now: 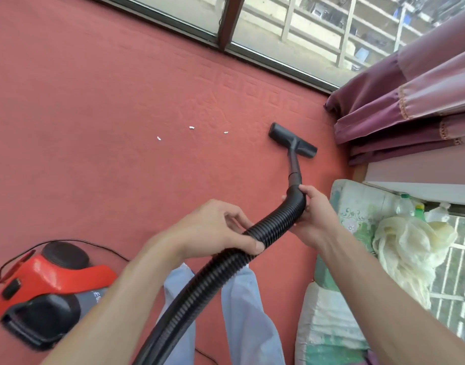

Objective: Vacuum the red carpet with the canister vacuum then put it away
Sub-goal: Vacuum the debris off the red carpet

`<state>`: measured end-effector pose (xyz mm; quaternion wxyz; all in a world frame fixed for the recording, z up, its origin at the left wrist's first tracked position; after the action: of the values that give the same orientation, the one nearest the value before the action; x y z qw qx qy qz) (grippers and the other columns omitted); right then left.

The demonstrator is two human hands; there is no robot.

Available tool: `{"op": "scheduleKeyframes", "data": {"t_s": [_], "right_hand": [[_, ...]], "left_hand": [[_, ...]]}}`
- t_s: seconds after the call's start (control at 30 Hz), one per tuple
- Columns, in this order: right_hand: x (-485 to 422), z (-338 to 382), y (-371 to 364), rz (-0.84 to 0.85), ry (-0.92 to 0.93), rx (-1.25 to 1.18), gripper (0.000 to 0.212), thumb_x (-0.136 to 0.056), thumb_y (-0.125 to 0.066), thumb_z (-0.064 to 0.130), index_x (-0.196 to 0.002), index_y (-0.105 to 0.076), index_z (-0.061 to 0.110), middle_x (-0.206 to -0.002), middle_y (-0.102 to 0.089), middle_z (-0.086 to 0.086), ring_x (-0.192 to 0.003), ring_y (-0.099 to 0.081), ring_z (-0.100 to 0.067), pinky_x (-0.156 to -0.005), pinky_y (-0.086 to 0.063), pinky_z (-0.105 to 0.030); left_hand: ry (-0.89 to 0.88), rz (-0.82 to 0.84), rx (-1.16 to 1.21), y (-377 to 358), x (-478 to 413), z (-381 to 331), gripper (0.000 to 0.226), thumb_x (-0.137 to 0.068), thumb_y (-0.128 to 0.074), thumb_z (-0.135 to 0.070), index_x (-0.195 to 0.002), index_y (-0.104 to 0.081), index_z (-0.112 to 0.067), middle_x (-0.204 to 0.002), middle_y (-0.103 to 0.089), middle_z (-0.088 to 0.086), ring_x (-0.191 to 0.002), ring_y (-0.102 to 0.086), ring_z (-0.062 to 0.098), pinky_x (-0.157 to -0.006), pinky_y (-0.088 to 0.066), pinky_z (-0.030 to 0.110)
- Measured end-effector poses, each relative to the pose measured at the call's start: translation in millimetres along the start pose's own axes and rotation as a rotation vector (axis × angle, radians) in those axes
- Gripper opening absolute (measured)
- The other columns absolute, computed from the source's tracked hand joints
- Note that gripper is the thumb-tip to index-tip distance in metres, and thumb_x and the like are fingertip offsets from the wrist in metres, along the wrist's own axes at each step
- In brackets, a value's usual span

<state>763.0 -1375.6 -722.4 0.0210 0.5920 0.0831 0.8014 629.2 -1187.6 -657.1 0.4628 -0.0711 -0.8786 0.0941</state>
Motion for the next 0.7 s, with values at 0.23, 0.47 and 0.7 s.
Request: {"op": "scheduleKeyframes", "data": {"t_s": [0.23, 0.47, 0.7], "right_hand": [[26.6, -41.3, 15.5, 0.079, -0.023, -0.023, 0.035, -0.074, -0.061, 0.03, -0.104, -0.056, 0.012, -0.089, -0.056, -0.008, -0.075, -0.053, -0.02, -0.067, -0.046, -0.032], [-3.9, -13.6, -16.6, -0.056, 0.127, 0.087, 0.033, -0.083, -0.067, 0.031, -0.107, -0.059, 0.011, -0.084, -0.056, -0.01, -0.065, -0.05, -0.018, -0.064, -0.05, -0.03], [37.6, -10.1, -55.4, -0.048, 0.26, 0.206, 0.024, -0.083, -0.068, 0.021, -0.101, -0.062, 0.006, -0.079, -0.061, -0.01, -0.065, -0.057, -0.02, -0.065, -0.051, -0.034]], "left_hand": [[0.082, 0.225, -0.073, 24.5, 27.2, 0.8, 0.028, -0.079, -0.083, -0.02, -0.105, -0.074, -0.018, -0.089, -0.077, -0.002, -0.075, -0.071, 0.009, -0.063, -0.053, 0.022], [0.038, -0.117, 0.04, -8.9, 9.0, 20.7, 0.023, -0.081, -0.08, -0.027, -0.101, -0.073, -0.021, -0.086, -0.075, -0.004, -0.075, -0.072, 0.009, -0.071, -0.058, 0.026], [0.024, -0.014, 0.199, 1.9, 52.6, 28.7, 0.027, -0.079, -0.081, -0.01, -0.101, -0.067, -0.005, -0.089, -0.076, 0.016, -0.069, -0.067, 0.02, -0.055, -0.054, 0.025]]}}
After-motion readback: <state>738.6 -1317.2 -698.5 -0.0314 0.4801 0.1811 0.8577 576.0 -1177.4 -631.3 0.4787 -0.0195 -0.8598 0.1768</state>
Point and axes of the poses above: each hand's wrist, its own x-axis away from the middle knuckle, its own y-axis out of the back of the hand, z = x × y, the point moved 2 cm from there along -x, towards the middle knuckle
